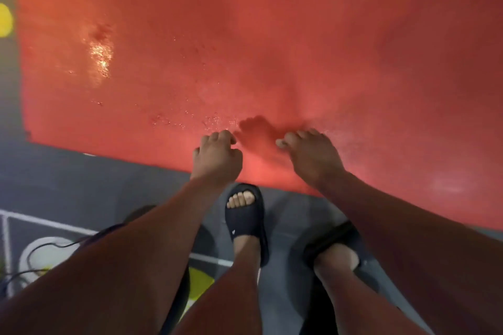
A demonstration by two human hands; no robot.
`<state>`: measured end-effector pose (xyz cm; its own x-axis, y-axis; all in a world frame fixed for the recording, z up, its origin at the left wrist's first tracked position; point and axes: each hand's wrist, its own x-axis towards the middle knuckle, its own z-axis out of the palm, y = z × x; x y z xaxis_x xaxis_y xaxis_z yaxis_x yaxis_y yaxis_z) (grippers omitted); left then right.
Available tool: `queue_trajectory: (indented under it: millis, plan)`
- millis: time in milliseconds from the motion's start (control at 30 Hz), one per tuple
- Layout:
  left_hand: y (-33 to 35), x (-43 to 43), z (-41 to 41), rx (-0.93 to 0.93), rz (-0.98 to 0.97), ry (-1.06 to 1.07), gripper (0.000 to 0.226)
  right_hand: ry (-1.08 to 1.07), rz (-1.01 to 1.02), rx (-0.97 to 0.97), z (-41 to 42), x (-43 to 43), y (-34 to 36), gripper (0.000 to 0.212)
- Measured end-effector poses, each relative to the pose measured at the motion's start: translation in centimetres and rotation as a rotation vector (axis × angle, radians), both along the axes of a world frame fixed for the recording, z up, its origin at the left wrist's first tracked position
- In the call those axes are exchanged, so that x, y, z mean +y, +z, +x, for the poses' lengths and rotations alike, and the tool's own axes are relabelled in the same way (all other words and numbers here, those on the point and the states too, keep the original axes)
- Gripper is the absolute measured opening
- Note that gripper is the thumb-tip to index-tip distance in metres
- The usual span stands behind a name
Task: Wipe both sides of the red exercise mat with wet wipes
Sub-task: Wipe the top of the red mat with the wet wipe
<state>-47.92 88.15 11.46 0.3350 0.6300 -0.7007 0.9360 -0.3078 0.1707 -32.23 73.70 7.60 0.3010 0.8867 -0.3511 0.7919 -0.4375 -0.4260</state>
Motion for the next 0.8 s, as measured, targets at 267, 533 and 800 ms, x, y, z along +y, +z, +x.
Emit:
queue_trajectory:
  millis: [267,533,800]
  plan:
    - [24.4,0.6,4.4,0.082,-0.206,0.084,0.021,-0.303,-0.19,0.203,1.7,-5.2,24.4,0.025]
    - [37.9,3.0,8.8,-0.01,-0.25,-0.047,0.022,-0.545,-0.184,0.271,2.9,-4.9,35.5,0.023]
    - [43.4,2.2,8.8,-0.015,-0.203,0.13,0.028,-0.428,-0.124,0.321,4.1,-1.8,39.1,0.027]
